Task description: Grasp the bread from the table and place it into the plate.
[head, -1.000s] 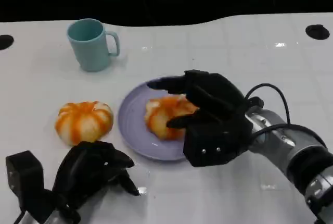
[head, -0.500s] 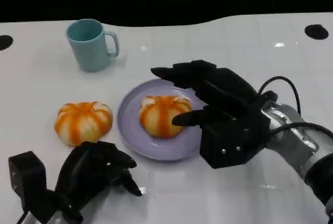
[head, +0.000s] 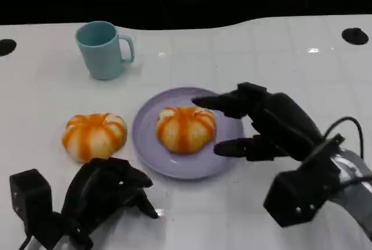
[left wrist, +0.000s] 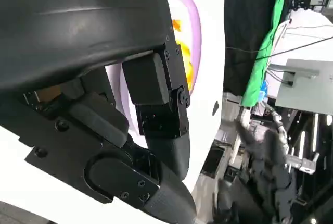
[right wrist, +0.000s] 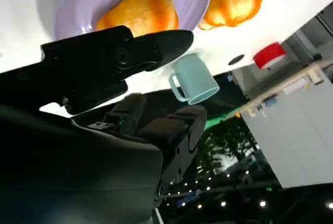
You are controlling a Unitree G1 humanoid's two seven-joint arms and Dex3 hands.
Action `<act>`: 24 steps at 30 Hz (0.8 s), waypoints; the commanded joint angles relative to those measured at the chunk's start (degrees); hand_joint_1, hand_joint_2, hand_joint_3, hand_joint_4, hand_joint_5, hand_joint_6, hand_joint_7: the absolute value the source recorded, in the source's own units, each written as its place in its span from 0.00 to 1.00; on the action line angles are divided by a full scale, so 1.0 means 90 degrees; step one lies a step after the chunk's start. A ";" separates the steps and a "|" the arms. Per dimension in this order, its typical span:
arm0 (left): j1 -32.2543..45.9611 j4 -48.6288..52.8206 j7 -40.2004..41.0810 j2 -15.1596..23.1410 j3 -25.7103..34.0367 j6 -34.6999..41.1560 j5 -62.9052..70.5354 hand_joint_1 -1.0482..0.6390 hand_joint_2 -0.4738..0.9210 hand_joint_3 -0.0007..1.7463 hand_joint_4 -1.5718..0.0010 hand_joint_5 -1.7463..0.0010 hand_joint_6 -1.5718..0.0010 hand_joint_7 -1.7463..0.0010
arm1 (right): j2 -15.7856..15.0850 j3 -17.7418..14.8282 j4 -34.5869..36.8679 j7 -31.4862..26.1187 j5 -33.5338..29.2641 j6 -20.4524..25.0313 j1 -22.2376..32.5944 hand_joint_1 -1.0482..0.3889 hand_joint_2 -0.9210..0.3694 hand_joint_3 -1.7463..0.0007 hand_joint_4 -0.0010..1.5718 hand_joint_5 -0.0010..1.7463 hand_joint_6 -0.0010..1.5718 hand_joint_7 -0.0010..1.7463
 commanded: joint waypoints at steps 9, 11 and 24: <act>0.0001 0.0008 0.0139 0.0072 0.0008 -0.0021 0.0031 0.00 0.87 0.00 0.00 0.66 0.00 0.89 | -0.0756 -0.0717 -0.0820 -0.0160 0.0217 -0.0568 0.1270 0.66 0.25 0.54 0.53 0.87 0.61 0.45; -0.0004 0.0013 0.0138 0.0067 -0.0001 -0.0036 0.0038 0.00 0.87 0.00 0.00 0.66 0.00 0.89 | -0.0844 -0.0774 -0.0936 -0.0097 0.0257 -0.0652 0.1450 0.67 0.27 0.48 0.53 0.94 0.60 0.50; -0.0089 0.0093 0.0186 0.0058 -0.0021 -0.0003 0.0034 0.00 0.87 0.00 0.00 0.66 0.00 0.90 | -0.1044 -0.1004 -0.1330 -0.0158 0.0065 -0.0598 0.2468 0.67 0.46 0.19 0.57 0.99 0.52 0.82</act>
